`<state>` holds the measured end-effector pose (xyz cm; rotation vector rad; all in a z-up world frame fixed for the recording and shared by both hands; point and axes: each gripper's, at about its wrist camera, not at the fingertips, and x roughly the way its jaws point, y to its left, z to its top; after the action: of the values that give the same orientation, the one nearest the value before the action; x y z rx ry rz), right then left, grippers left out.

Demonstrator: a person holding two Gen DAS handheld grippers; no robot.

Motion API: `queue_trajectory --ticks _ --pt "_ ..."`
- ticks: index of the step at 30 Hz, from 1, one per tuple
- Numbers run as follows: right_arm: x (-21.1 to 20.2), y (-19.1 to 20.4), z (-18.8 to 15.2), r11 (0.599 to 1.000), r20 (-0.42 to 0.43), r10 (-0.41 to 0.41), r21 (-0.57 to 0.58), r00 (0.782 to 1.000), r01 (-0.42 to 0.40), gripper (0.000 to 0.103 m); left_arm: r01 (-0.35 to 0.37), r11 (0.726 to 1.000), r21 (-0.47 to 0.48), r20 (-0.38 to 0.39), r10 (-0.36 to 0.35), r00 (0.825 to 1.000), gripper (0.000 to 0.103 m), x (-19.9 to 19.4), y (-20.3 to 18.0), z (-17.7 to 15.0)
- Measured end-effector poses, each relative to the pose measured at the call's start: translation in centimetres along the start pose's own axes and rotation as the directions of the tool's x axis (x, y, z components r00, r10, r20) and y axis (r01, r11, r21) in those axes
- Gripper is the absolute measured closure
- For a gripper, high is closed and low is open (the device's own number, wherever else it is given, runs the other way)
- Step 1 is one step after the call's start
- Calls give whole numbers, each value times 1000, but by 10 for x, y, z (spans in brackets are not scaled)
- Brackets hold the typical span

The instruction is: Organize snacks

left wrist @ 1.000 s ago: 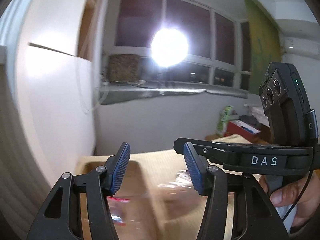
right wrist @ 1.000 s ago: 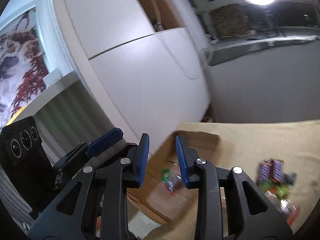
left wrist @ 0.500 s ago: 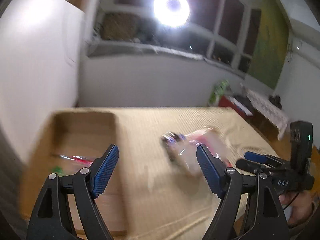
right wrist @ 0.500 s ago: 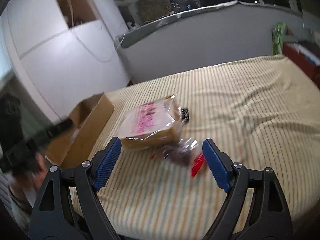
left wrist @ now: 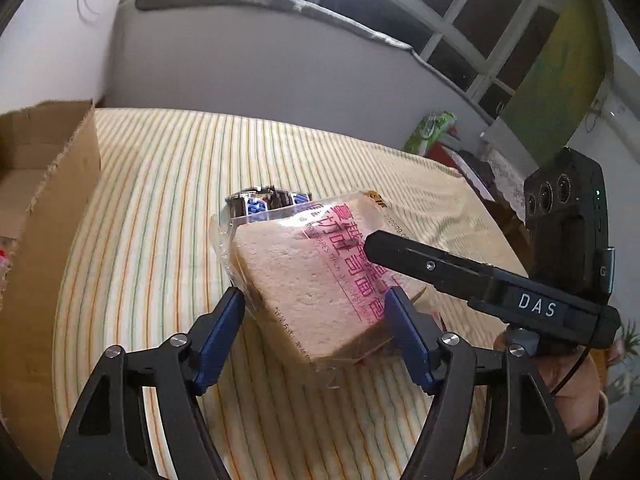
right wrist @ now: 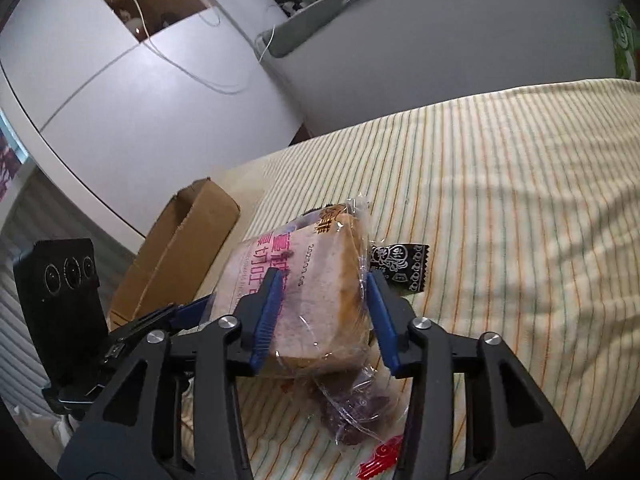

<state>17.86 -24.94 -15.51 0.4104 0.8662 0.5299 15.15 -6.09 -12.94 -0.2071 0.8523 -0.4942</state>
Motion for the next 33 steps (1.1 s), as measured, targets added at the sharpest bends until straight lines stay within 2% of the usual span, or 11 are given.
queue_trajectory --ticks 3,8,11,15,20,24,33 --pt "-17 8 -4 1000 25 -8 -8 1000 8 60 4 1000 17 30 -5 1000 40 -9 -2 -1" --pt "-59 51 9 996 126 -28 -76 992 38 60 -2 998 69 111 -5 994 40 -43 -13 9" --pt "-79 85 15 990 172 -33 -131 985 56 60 0 995 101 181 -19 983 40 -75 -20 18" --pt "-85 126 14 980 179 -31 -186 983 65 60 0 995 102 251 -26 968 40 -113 -18 21" --pt "-63 178 8 970 146 4 -241 989 32 60 -50 993 103 305 16 952 40 -154 4 12" --pt "-31 219 2 957 95 43 -291 995 -14 60 -136 988 77 348 102 932 39 -186 35 -2" --pt "28 278 -7 924 3 123 -364 992 -114 60 -271 962 -37 379 264 887 40 -219 94 -13"
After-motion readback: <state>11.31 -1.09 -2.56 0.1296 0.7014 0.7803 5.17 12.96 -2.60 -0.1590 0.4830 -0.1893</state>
